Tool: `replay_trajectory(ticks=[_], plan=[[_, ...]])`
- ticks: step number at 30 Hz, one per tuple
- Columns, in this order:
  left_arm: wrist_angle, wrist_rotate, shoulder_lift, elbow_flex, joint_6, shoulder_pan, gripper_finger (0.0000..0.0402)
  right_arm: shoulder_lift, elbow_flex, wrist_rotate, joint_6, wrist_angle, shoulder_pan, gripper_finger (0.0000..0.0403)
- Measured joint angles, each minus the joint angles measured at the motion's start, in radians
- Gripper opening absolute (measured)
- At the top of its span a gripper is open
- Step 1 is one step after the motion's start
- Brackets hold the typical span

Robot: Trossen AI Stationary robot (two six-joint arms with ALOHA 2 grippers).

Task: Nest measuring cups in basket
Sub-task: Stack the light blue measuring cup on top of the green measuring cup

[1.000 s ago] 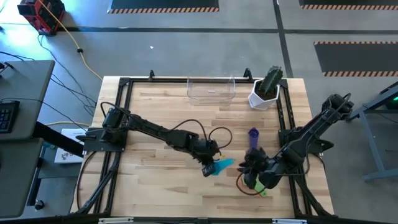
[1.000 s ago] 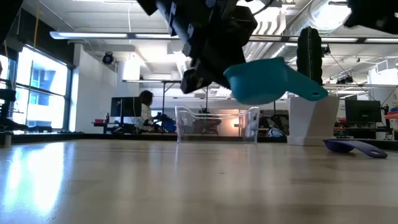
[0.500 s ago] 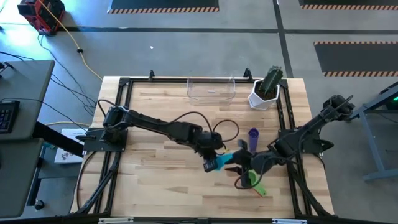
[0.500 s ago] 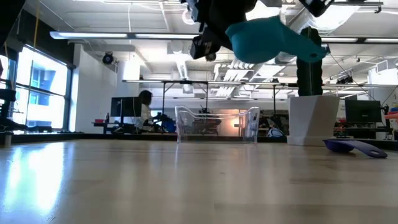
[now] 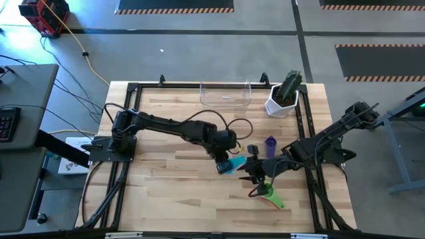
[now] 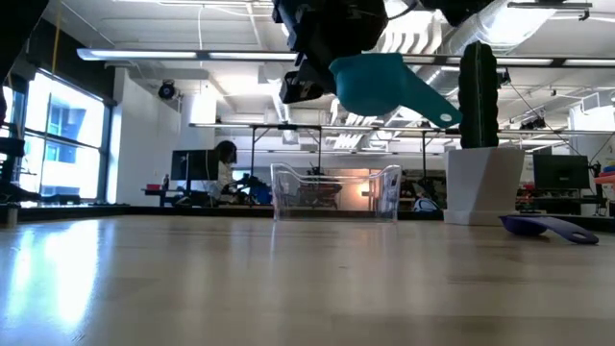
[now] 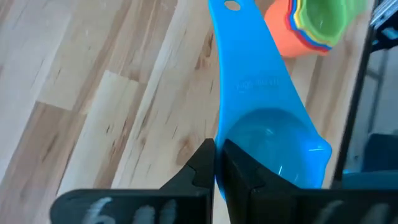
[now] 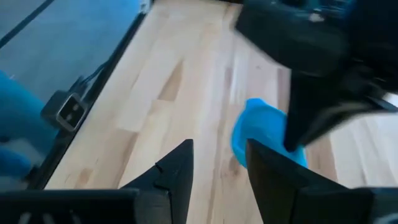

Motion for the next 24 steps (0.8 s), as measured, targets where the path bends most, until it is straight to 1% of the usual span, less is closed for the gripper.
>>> replay_trajectory(ticks=[3, 7, 9, 12, 15, 19, 24], plan=[[0.001, 0.048, 0.0, 0.0, -0.03, 0.015, 0.0006, 0.0, 0.0, -0.062, -0.045, 0.0, -0.033, 0.014], [0.001, 0.06, 0.0, 0.0, -0.086, 0.029, 0.0007, 0.0, 0.0, -0.072, -0.089, 0.0, -0.074, 0.014], [0.001, 0.064, 0.0, 0.0, -0.111, 0.039, 0.0007, 0.001, 0.0, -0.095, -0.109, 0.001, -0.096, 0.014], [0.007, 0.117, 0.0, 0.0, -0.123, 0.057, 0.0007, 0.013, 0.0, -0.164, -0.139, 0.0, -0.129, 0.014], [0.028, 0.159, 0.0, 0.0, -0.096, 0.068, 0.0007, 0.031, 0.001, -0.235, -0.175, 0.007, -0.152, 0.014], [0.025, 0.18, 0.0, 0.01, -0.093, 0.072, 0.0007, 0.052, 0.001, -0.234, -0.215, 0.034, -0.156, 0.014], [0.028, 0.182, 0.0, 0.013, -0.094, 0.072, 0.0007, 0.088, 0.001, -0.232, -0.234, 0.043, -0.157, 0.014]])
